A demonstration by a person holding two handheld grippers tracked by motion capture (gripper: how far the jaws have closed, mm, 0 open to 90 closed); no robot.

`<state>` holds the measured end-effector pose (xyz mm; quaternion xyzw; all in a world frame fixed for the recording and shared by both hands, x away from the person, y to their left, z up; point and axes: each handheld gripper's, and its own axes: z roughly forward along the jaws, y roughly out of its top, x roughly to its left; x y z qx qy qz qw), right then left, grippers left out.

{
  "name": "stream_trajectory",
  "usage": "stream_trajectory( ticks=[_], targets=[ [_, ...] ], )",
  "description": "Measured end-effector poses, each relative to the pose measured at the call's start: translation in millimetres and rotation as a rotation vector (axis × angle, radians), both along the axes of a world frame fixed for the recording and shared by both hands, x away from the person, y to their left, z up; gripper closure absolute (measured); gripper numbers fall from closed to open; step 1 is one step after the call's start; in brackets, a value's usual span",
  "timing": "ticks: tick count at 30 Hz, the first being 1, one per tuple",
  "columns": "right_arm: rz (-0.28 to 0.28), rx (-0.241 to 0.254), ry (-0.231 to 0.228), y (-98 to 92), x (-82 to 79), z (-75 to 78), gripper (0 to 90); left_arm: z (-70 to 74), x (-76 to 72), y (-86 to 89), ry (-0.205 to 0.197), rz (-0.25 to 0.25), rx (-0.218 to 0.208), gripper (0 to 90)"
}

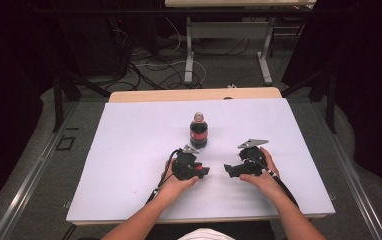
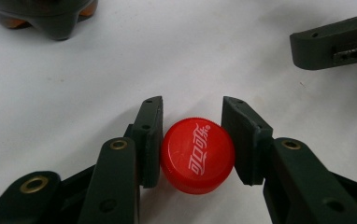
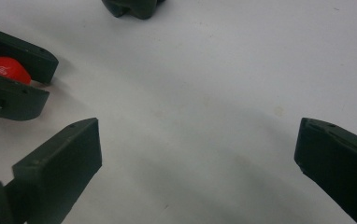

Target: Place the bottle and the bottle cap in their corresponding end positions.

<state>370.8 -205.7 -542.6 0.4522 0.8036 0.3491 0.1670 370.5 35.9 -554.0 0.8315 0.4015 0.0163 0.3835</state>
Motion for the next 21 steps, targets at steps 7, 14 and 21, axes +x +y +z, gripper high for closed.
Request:
stream_trajectory(
  ticks=[7, 14, 21],
  targets=[
    [0.002, 0.007, 0.001, -1.0, 0.2, -0.3, 0.7, 1.3, 0.7, 1.2, -0.006, 0.007, -0.007, 50.6],
    [-0.002, 0.001, 0.0, -1.0, -0.2, -0.4, 0.7, 4.0, 1.1, 3.5, -0.017, 0.026, -0.011, 41.2],
    [-0.006, 0.003, -0.002, -2.0, -0.3, -0.3, 0.7, 13.1, 5.4, 11.7, -0.032, 0.029, -0.006, 30.1]
  ],
)
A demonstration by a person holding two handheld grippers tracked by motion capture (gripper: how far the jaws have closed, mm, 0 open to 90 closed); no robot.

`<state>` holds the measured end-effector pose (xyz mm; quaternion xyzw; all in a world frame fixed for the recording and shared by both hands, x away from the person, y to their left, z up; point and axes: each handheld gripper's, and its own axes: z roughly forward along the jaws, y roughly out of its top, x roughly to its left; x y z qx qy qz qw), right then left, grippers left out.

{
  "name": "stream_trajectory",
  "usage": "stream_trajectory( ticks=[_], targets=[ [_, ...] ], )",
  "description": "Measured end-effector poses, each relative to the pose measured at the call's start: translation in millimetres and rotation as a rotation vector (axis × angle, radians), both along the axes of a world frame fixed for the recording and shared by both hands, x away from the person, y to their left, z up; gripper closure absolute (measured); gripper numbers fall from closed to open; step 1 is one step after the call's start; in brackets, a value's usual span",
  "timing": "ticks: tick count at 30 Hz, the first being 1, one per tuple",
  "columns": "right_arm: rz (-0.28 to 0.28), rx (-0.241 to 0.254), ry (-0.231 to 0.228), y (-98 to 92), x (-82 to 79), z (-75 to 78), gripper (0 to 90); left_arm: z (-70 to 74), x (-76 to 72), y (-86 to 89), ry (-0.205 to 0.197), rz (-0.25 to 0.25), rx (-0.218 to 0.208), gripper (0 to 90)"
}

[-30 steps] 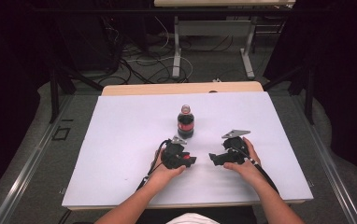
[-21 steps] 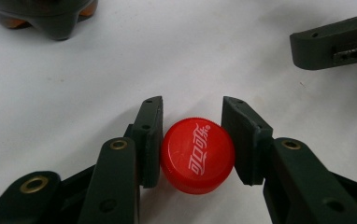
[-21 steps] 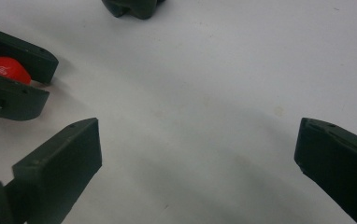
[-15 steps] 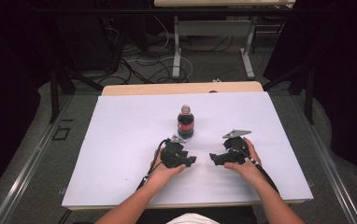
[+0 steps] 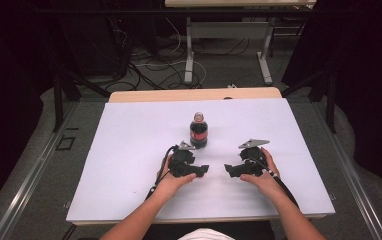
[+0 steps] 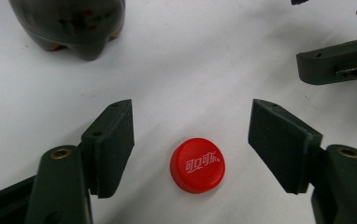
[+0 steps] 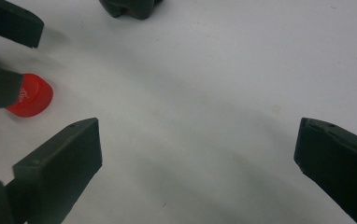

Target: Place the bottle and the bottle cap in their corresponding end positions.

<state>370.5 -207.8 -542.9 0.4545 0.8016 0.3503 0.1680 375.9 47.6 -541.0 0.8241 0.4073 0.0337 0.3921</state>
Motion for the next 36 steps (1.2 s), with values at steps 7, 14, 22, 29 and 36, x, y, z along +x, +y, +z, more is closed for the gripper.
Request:
stream_trajectory(
  ticks=[7, 14, 22, 29, 36],
  targets=[
    [-0.002, 0.0, -0.003, -1.2, 0.3, 0.2, 0.7, 21.6, 2.6, 16.1, -0.071, -0.064, 0.011, 27.8],
    [-0.002, 0.002, -0.002, -1.4, -0.2, 1.0, 0.7, 37.4, -1.2, 41.5, -0.123, -0.037, 0.03, 25.3],
    [-0.013, 0.006, -0.008, -4.4, 0.6, 2.0, 0.7, 43.7, -4.7, 83.4, -0.154, 0.065, 0.011, 12.3],
    [-0.024, 0.016, -0.003, -6.5, 1.4, 2.5, 0.7, 43.9, -5.3, 124.9, -0.145, 0.216, -0.008, 0.4],
    [-0.029, 0.006, -0.011, -8.8, 2.3, 1.7, 0.7, 36.4, -6.4, 161.5, -0.162, 0.271, -0.049, 0.4]
  ],
)
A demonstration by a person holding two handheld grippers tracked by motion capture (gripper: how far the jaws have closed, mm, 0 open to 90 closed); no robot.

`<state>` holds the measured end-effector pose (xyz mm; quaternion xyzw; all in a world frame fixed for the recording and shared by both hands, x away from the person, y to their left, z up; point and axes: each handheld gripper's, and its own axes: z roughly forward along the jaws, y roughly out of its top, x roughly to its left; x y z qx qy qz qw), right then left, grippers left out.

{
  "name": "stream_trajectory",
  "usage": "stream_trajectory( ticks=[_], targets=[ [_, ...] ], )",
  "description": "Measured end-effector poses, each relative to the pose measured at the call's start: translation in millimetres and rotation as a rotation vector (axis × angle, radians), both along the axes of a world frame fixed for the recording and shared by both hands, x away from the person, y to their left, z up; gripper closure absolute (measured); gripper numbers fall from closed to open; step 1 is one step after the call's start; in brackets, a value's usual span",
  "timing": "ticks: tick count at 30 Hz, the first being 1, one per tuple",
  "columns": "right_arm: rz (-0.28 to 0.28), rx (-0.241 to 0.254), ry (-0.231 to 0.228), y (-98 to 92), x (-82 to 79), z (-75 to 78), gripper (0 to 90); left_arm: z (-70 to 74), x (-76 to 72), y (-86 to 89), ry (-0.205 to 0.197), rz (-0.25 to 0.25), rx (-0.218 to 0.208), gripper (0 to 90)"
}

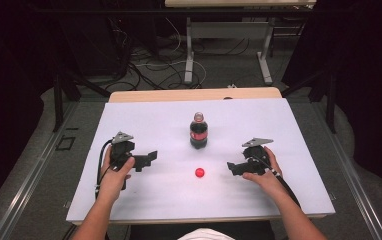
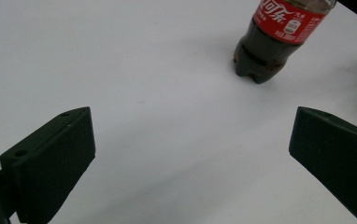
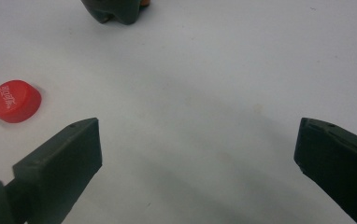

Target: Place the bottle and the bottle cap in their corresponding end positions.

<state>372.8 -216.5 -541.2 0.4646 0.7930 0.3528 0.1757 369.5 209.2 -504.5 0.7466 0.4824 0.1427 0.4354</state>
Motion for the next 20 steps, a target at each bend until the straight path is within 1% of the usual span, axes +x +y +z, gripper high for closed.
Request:
stream_trajectory(
  ticks=[1, 3, 4, 5, 6, 7, 9, 10, 11, 12, 13, 15, 16, 18, 20],
  targets=[
    [0.0, 0.003, 0.001, -0.1, 0.0, -0.1, 0.7, -0.2, -0.4, 5.4, 0.014, -0.001, -0.005, 0.4],
    [-0.002, -0.002, -0.005, -1.5, 0.4, -0.1, 0.7, -4.2, -0.5, 12.4, -0.001, 0.027, -0.025, 0.4],
    [-0.011, 0.007, -0.002, -1.3, 0.5, -0.4, 0.7, -5.7, -0.5, 15.7, 0.0, 0.043, -0.022, 0.4],
    [-0.011, 0.006, -0.003, -2.1, 0.8, -0.6, 0.7, -6.7, -0.2, 19.3, 0.004, 0.051, -0.008, 0.4],
    [-0.01, 0.001, -0.007, -2.9, 1.1, -0.9, 0.7, -8.4, 0.0, 21.0, 0.005, 0.07, -0.018, 0.4],
    [-0.015, 0.007, -0.003, -2.9, 1.0, -0.5, 0.7, -9.6, 0.6, 24.1, 0.006, 0.07, -0.019, 0.4],
    [-0.014, 0.005, -0.006, -3.3, 1.1, -0.6, 0.7, -12.6, 1.5, 28.0, 0.001, 0.089, -0.037, 0.4],
    [-0.015, 0.005, -0.006, -3.2, 1.0, -0.6, 0.7, -13.1, 1.6, 30.2, 0.005, 0.091, -0.032, 0.4],
    [-0.014, 0.005, -0.006, -3.1, 1.0, -0.7, 0.7, -14.8, 2.2, 31.2, -0.005, 0.103, -0.034, 0.4],
    [-0.02, 0.01, -0.003, -2.4, 0.9, -0.8, 0.7, -15.1, 2.4, 33.2, 0.004, 0.11, -0.026, 0.4],
    [-0.02, 0.008, -0.002, -2.4, 0.9, -1.0, 0.7, -16.2, 2.6, 33.9, 0.004, 0.131, -0.038, 0.4],
    [-0.023, 0.004, -0.003, -2.8, 1.2, -1.7, 0.7, -16.7, 3.1, 37.8, 0.012, 0.142, -0.047, 0.4],
    [-0.029, 0.004, 0.001, -2.9, 1.2, -1.7, 0.7, -17.4, 3.4, 38.9, 0.007, 0.151, -0.057, 0.4],
    [-0.029, 0.001, -0.001, -3.9, 1.6, -1.9, 0.7, -17.1, 3.6, 42.1, 0.017, 0.156, -0.051, 0.4],
    [-0.022, -0.003, -0.007, -5.0, 2.3, -2.3, 0.7, -18.1, 4.4, 44.1, 0.015, 0.165, -0.046, 0.4]
  ],
)
